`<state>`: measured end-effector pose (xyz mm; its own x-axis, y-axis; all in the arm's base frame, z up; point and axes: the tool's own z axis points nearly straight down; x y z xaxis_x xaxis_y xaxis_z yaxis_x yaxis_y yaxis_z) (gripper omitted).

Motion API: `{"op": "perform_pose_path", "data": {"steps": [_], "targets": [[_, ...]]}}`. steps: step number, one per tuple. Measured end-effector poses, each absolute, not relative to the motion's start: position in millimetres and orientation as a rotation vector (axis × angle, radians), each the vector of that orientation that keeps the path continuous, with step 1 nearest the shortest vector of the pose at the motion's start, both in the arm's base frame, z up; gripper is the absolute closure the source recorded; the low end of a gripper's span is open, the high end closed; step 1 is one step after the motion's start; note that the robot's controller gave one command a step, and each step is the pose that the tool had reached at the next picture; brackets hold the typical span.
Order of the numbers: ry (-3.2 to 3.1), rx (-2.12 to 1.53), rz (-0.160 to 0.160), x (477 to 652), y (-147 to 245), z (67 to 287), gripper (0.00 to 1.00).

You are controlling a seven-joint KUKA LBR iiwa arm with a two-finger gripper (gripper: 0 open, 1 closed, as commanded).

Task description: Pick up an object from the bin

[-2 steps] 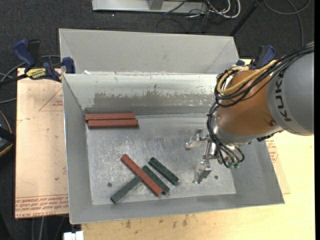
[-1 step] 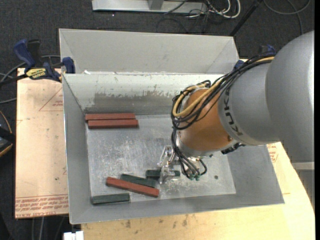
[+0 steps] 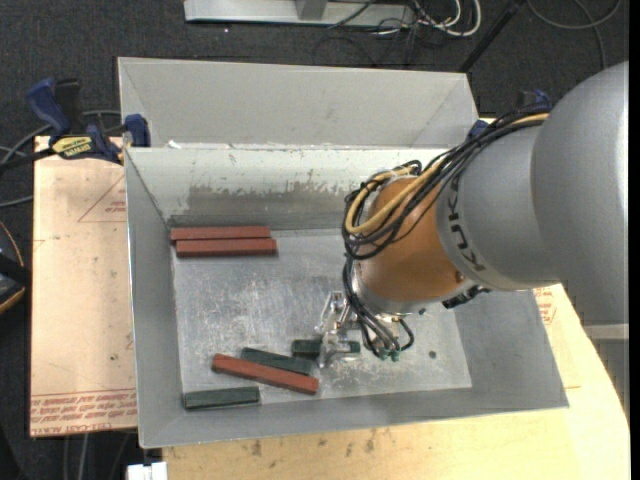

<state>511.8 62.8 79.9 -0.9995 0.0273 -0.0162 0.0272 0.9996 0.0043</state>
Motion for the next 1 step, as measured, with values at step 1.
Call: {"op": "perform_pose_path", "data": {"steps": [1], "targets": [[3.139, 0.057, 0.001, 521.2, 49.6, 207.4, 1.0]]}}
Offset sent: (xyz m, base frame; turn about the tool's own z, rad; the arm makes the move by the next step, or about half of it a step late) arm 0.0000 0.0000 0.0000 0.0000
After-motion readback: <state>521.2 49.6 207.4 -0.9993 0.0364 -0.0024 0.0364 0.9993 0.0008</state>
